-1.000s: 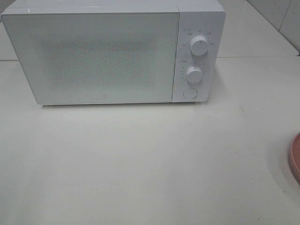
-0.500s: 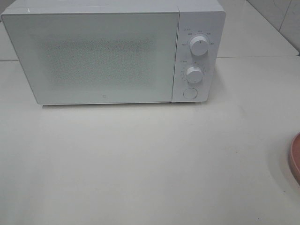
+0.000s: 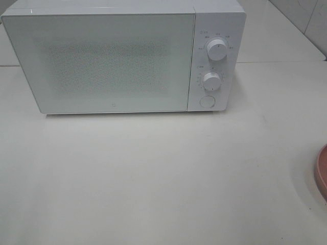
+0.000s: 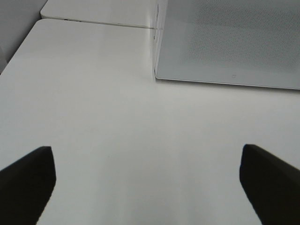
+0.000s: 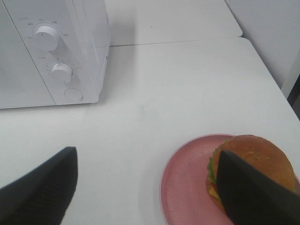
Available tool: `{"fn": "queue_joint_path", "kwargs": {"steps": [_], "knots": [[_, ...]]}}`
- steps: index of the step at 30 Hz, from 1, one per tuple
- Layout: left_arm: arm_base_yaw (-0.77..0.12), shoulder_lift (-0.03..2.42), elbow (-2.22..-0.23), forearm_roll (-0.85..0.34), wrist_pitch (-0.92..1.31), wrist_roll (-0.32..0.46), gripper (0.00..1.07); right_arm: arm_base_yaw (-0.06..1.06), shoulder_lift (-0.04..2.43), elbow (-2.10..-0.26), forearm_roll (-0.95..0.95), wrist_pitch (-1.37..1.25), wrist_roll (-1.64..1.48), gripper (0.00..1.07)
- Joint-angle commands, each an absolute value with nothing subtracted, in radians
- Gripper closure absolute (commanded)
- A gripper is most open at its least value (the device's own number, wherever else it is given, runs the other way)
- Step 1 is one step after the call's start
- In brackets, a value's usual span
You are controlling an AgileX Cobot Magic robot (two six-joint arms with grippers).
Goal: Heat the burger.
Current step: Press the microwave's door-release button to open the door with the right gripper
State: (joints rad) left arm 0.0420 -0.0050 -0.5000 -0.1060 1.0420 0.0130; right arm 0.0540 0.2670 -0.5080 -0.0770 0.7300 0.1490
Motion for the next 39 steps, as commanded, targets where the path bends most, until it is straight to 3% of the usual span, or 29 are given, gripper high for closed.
{"fn": "queue_joint_path", "kwargs": {"steps": [1, 16, 30, 39], "knots": [[0.046, -0.024, -0.498, -0.105, 1.034, 0.014, 0.07, 0.051, 0.314, -0.48, -0.068, 0.658, 0.153, 0.31], [0.046, -0.024, -0.498, -0.105, 1.034, 0.014, 0.07, 0.051, 0.435, -0.381, -0.071, 0.398, 0.153, 0.31], [0.046, -0.024, -0.498, -0.105, 1.034, 0.014, 0.07, 0.051, 0.634, -0.275, -0.077, -0.153, 0.153, 0.31], [0.046, -0.024, -0.498, -0.105, 1.034, 0.014, 0.07, 0.051, 0.785, -0.273, -0.072, -0.346, 0.154, 0.31]]}}
